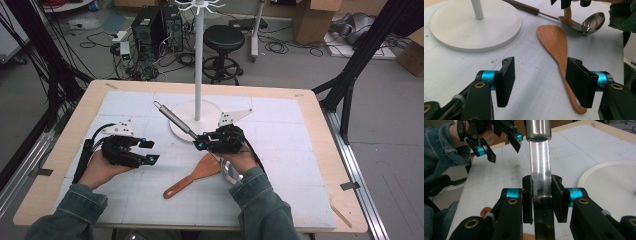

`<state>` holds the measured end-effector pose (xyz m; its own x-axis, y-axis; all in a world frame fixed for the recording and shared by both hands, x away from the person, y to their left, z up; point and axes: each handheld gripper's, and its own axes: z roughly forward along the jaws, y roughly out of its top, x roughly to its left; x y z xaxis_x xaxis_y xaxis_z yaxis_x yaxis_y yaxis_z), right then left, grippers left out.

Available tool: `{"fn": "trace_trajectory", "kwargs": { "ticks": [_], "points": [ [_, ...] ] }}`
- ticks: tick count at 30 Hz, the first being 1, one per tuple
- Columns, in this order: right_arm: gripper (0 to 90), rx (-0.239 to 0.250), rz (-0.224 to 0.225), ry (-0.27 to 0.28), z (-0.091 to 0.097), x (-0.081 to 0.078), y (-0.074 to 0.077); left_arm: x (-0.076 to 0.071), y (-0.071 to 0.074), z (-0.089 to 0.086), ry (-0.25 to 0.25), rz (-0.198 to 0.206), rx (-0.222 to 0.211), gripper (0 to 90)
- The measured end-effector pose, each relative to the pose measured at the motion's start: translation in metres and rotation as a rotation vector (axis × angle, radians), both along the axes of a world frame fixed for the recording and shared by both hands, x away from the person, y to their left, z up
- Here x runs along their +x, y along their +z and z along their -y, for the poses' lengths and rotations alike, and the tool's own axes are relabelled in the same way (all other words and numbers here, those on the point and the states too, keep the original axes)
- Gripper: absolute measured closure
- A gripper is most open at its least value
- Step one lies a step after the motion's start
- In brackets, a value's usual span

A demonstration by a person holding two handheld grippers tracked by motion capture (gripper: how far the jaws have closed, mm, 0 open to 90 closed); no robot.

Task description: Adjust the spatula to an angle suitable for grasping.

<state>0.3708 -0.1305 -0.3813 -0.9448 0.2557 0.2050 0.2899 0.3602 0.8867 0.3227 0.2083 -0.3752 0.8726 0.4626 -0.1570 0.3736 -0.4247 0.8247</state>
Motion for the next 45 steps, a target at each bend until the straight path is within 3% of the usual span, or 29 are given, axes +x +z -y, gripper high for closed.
{"fn": "trace_trajectory", "kwargs": {
  "ticks": [25,45],
  "points": [
    [73.3,0.077,-0.031,-0.048,0.008,0.001,0.015,0.0,0.0,0.01,-0.016,0.009,-0.017,42.3],
    [73.6,0.137,-0.043,-0.052,0.005,0.002,0.033,0.001,0.001,0.022,-0.037,0.016,-0.037,42.7]
  ]
}}
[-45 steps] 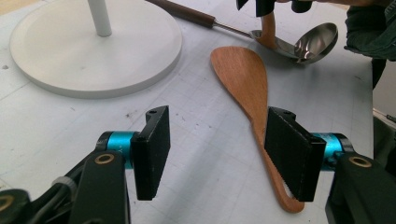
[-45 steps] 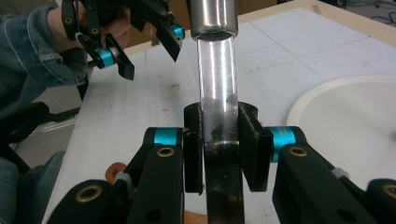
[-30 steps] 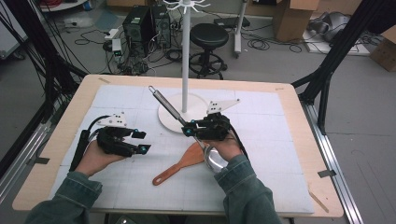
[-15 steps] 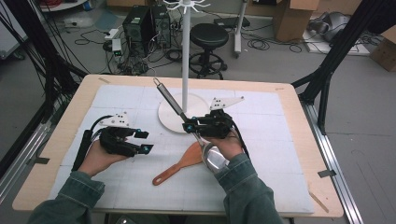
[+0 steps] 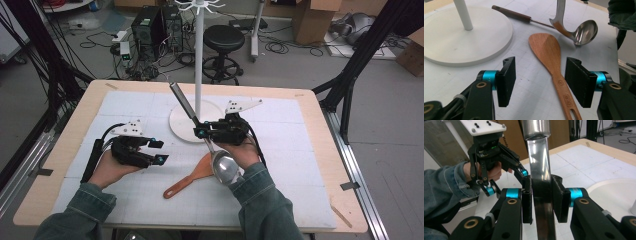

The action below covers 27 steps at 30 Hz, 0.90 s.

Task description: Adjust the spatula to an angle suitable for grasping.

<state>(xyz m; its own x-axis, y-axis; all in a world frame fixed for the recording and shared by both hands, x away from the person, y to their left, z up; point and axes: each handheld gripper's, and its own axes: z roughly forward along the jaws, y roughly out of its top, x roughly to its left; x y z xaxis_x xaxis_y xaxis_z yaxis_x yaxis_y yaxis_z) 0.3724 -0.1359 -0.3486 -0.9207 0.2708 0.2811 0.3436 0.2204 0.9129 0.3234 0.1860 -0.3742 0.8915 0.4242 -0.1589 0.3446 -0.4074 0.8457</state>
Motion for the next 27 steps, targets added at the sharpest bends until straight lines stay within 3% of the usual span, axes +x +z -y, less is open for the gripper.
{"fn": "trace_trajectory", "kwargs": {
  "ticks": [18,27],
  "points": [
    [86.3,0.048,-0.022,0.012,-0.0004,0.0021,0.0039,-0.0003,0.0005,0.0006,-0.005,0.003,-0.002,42.9],
    [87.4,0.07,-0.033,0.005,0.0025,0.0042,0.0085,-0.001,0.0014,-0.0007,0.001,0.002,-0.011,42.9]
  ]
}}
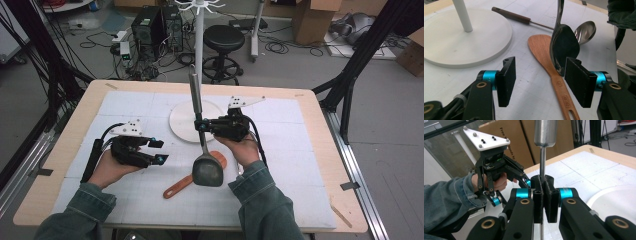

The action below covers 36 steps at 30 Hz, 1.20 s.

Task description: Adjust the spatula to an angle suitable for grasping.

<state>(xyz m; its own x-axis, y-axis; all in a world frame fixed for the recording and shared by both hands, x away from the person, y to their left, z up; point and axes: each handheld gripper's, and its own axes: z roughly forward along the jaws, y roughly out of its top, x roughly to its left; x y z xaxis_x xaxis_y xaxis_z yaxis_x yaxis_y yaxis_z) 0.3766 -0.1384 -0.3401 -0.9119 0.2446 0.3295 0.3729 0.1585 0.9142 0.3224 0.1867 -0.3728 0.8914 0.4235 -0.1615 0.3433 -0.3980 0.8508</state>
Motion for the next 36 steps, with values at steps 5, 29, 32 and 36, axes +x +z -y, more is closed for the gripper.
{"fn": "trace_trajectory", "kwargs": {
  "ticks": [5,29,32,36],
  "points": [
    [87.6,0.006,0.009,-0.006,0.001,0.001,0.006,0.001,0.0,-0.001,-0.005,0.002,-0.001,42.8],
    [87.8,0.017,0.057,-0.019,-0.001,0.017,0.029,0.001,0.003,-0.008,0.01,0.002,-0.022,38.6],
    [87.8,0.019,0.067,-0.016,-0.003,0.019,0.034,0.0,0.003,-0.008,0.01,0.004,-0.016,37.5],
    [87.8,0.024,0.083,-0.021,-0.004,0.023,0.04,0.0,0.004,-0.009,0.011,0.008,-0.016,35.9]
  ]
}}
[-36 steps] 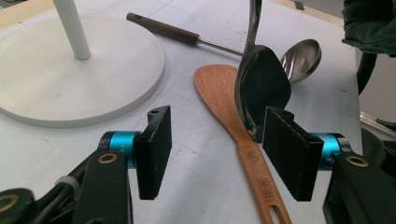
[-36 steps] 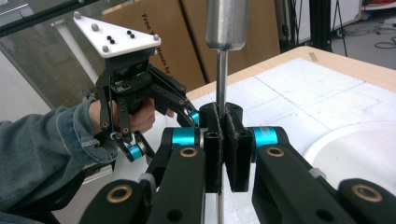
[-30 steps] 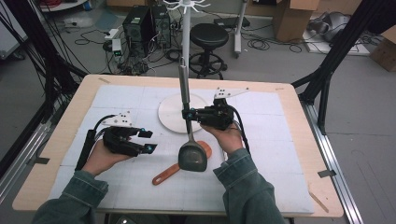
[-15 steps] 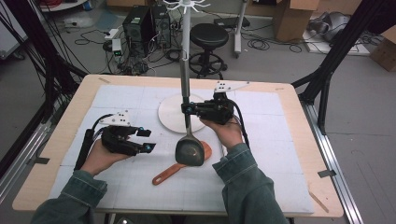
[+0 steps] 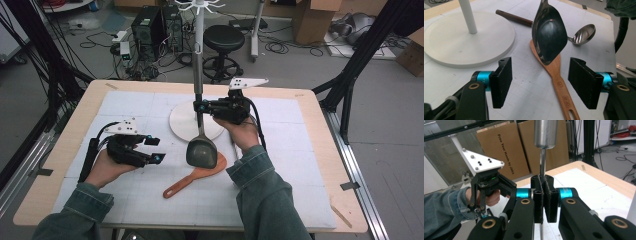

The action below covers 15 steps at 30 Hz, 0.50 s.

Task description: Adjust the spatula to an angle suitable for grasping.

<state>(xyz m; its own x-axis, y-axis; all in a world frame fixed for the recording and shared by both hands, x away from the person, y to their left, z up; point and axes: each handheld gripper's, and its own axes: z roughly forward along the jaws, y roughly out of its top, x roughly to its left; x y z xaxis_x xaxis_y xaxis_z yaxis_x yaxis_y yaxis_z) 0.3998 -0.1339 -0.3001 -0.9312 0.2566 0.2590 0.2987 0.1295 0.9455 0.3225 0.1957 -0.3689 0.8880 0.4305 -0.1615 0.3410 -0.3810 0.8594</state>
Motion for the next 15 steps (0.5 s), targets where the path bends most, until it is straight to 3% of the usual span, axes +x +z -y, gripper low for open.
{"fn": "trace_trajectory", "kwargs": {
  "ticks": [15],
  "points": [
    [87.8,0.013,0.031,0.001,-0.004,0.01,0.016,-0.002,0.002,-0.004,0.003,0.006,-0.003,32.6]
  ]
}}
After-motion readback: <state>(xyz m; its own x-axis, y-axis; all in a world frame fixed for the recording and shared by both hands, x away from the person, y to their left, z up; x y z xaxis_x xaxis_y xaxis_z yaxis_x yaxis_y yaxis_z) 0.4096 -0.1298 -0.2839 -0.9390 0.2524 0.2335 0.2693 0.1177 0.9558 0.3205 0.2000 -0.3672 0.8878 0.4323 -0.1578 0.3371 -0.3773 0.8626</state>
